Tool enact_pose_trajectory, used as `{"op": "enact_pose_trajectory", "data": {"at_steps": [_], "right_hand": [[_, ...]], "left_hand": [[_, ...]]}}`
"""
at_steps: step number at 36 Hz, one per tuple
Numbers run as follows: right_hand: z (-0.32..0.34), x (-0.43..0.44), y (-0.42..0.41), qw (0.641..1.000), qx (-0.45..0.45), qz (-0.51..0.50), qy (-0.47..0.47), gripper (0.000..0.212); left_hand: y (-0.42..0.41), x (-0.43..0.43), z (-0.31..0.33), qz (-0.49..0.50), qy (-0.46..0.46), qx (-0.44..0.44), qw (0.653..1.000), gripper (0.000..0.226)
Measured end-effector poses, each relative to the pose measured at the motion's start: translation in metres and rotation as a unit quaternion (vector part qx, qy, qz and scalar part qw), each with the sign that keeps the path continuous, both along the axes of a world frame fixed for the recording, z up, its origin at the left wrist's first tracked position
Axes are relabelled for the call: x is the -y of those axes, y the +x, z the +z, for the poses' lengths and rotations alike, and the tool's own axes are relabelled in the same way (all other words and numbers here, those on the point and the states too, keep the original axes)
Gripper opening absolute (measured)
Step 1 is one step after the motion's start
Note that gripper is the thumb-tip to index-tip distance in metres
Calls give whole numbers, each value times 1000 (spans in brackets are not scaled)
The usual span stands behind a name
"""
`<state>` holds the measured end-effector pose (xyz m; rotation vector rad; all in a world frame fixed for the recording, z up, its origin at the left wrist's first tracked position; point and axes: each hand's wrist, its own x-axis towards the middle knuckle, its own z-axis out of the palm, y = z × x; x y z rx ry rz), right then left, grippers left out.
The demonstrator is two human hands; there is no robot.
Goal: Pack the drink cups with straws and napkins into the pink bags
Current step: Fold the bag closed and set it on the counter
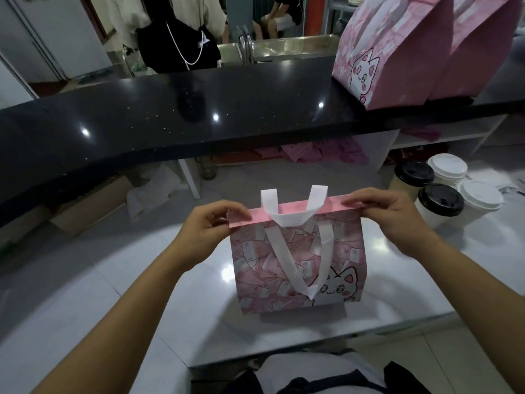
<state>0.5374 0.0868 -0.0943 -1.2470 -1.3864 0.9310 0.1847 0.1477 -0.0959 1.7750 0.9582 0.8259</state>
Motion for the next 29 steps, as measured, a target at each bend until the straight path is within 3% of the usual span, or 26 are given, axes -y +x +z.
{"op": "enact_pose_trajectory", "data": {"at_steps": [7,12,16,19,22,25,29], "right_hand": [[4,-3,8,999,15,6,-48,35],[14,-4,12,991,96,38,-84,31],[19,2,17,989,107,54,-83,13],[19,7,15,990,120,47,-53,12],[16,11,12,981,192,20,17,30],[21,17,10,972,230,29,25,44],[33,18,5,939,340,49,29,34]], "left_hand": [[-5,-10,6,-34,-14,-48,998,37],[-8,-13,20,-68,34,-164,983,39],[-9,-8,28,-82,23,-163,983,36],[-8,-2,26,-32,86,-156,984,38],[-4,7,21,0,90,-153,984,39],[-6,12,18,15,93,-151,984,45],[-11,11,14,40,89,-161,982,36]]}}
